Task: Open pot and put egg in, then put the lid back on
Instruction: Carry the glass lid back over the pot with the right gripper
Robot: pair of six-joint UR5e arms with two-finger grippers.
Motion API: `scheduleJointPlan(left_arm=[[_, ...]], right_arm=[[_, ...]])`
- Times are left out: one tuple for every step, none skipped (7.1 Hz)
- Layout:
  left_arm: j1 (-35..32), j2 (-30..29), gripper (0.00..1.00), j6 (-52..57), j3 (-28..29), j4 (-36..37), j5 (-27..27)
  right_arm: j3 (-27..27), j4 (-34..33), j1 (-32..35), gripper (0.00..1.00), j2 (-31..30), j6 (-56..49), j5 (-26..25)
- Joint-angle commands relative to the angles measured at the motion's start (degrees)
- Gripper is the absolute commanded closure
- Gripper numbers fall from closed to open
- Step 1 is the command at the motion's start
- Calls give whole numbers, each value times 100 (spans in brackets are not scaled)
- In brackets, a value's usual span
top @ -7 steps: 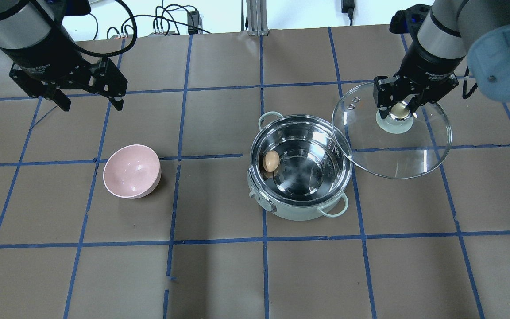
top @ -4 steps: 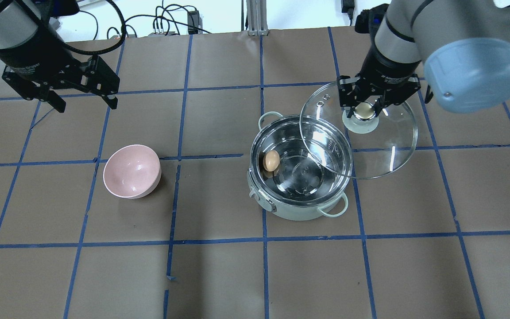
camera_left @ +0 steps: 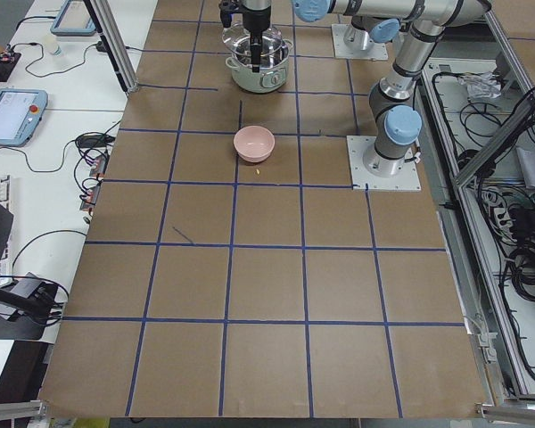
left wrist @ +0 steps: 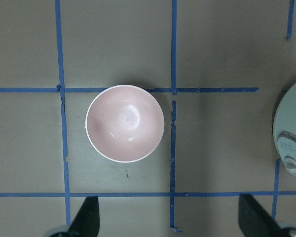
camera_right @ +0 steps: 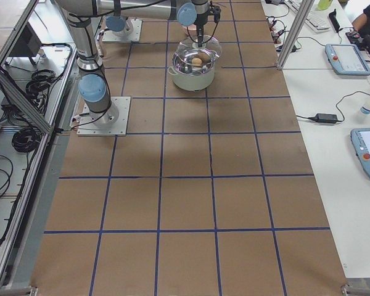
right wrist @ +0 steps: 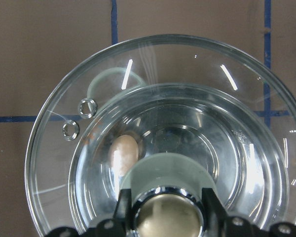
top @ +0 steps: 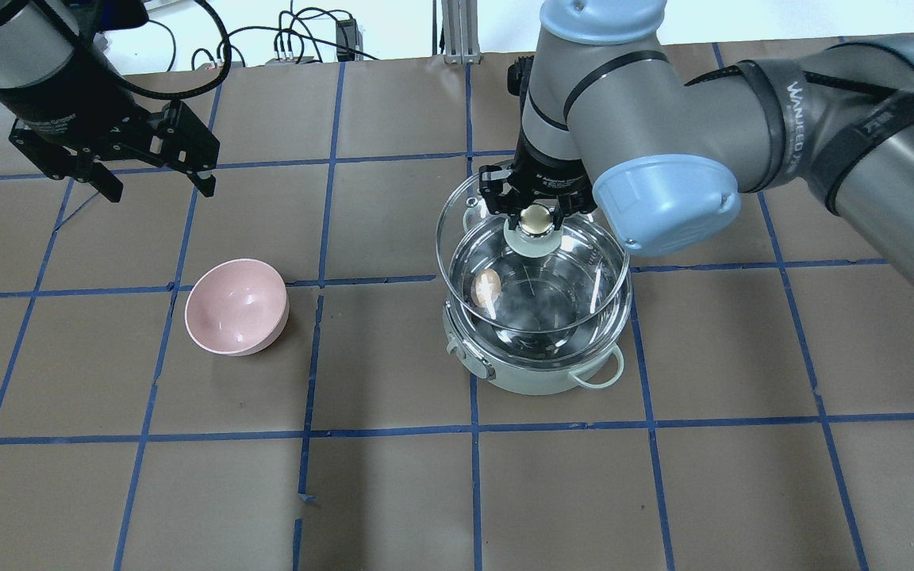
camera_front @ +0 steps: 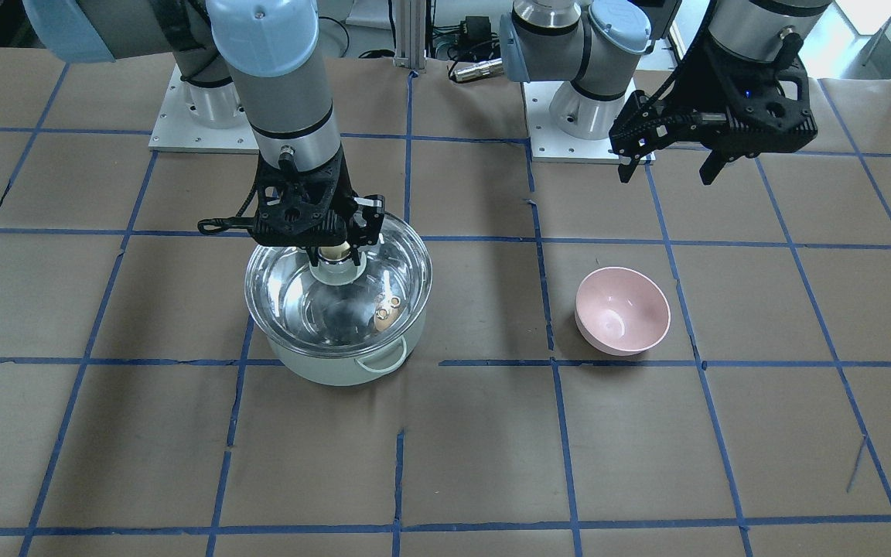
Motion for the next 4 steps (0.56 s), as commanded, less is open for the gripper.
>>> scheduleJointPlan(left_arm=[[-11,0,0,0,-6,13,27],[-11,0,0,0,-6,13,27],[-11,0,0,-9,2,13,27],[-11,0,0,-9,3,13,27]], right_arm=[[217,-2,-8,65,7,-175,-44],[383,24,-86,66,-45,-220,-61],[463,7,-96,66,-54,-220,-70],[482,7,-78,67,-72,-229,-70]])
